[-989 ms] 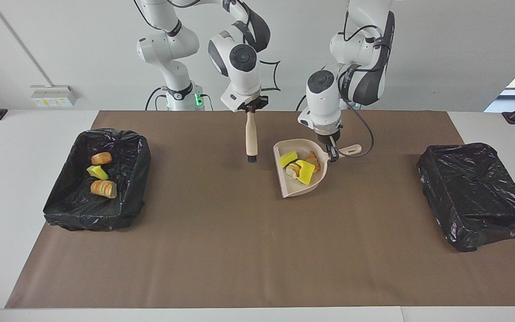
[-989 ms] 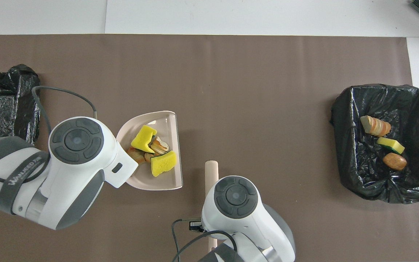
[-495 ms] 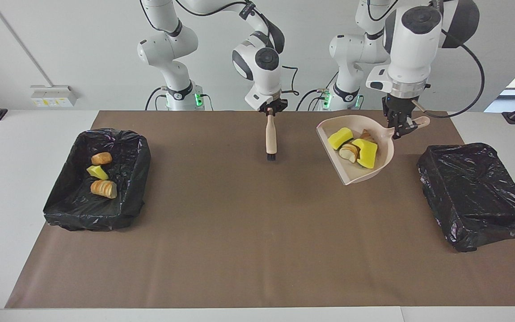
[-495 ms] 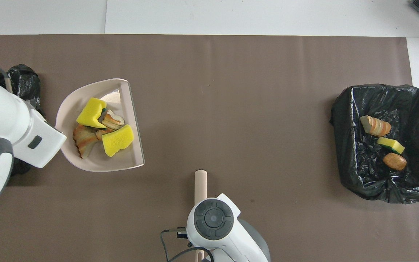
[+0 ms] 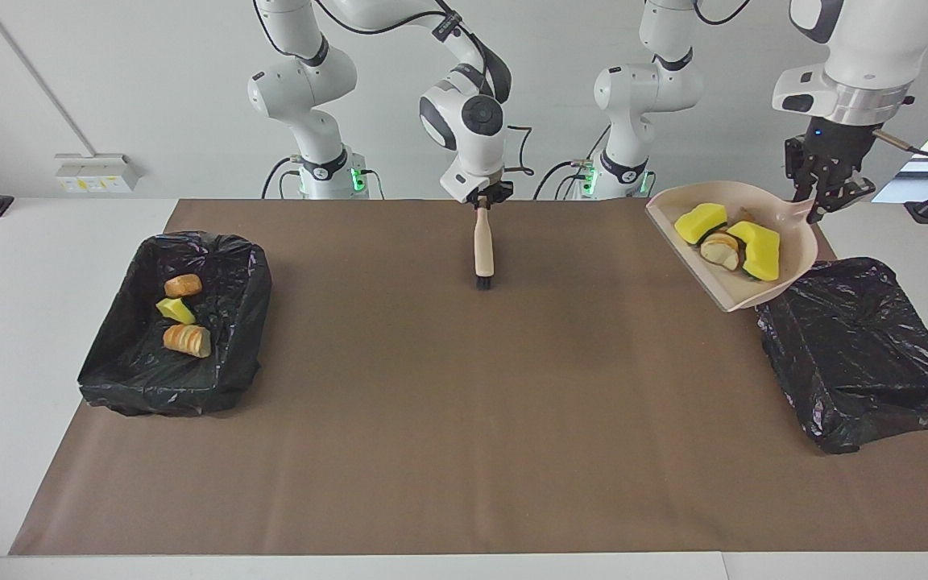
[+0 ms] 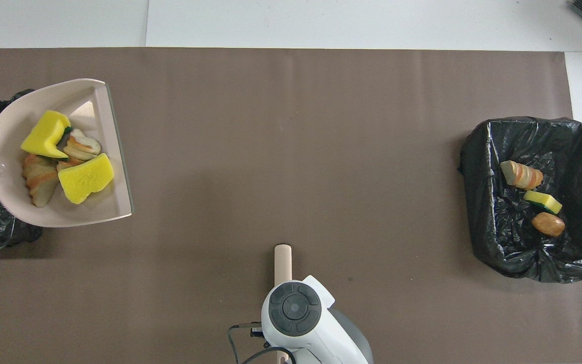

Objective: Sweep and dump trash in bin
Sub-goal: 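Carry the loaded dustpan with the left gripper to the black bag and tip it, then lay the brush on the table and withdraw the right gripper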

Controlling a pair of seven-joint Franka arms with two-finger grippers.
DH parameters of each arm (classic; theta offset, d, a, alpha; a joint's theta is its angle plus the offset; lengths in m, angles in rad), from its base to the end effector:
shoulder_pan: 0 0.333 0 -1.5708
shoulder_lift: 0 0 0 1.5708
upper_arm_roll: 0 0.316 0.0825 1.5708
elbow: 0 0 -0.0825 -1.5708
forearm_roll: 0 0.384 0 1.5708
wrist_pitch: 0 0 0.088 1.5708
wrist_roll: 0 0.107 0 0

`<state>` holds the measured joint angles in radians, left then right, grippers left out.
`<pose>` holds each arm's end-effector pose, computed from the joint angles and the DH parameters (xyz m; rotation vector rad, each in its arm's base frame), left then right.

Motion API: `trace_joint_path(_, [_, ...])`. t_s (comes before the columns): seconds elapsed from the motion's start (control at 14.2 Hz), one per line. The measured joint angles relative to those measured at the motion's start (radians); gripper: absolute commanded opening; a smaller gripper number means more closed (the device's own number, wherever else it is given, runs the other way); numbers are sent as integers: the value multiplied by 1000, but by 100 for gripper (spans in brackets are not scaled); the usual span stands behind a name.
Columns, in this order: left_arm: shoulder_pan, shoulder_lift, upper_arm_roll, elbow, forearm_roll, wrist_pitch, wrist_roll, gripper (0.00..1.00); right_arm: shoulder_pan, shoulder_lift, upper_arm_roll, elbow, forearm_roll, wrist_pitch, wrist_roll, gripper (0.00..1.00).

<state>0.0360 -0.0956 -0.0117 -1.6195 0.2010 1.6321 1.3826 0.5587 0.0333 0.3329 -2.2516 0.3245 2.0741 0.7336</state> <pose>0.5300 0.0328 0.6610 -2.2682 1.8338 0.0712 0.3031 0.4013 0.3370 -3.0559 0.0437 0.5314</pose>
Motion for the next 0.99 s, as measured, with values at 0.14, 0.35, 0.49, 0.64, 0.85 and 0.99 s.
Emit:
trace_joint_path(0.14, [69, 9, 21, 5, 0, 17, 58, 0, 2, 0, 0, -8, 0, 14, -5, 0])
trace_joint_path(0.35, [209, 60, 29, 4, 0, 105, 111, 0, -2, 0, -3, -10, 0, 17, -5, 26])
trace_joint_path(0.49, [282, 129, 31, 3, 0, 214, 180, 0, -3, 0, -6, -13, 0, 30, -5, 82])
trace_joint_path(0.64, [307, 204, 36, 3, 35, 316, 221, 0, -3, 2, -6, -13, 0, 33, -10, 100])
trace_joint_path(0.85, [312, 292, 36, 3, 167, 451, 263, 0, -3, 13, -11, 0, -3, 47, -36, 100])
trace_joint_path(0.99, [317, 321, 37, 2, 214, 484, 274, 0, -13, 21, -16, 28, -51, 47, -40, 100])
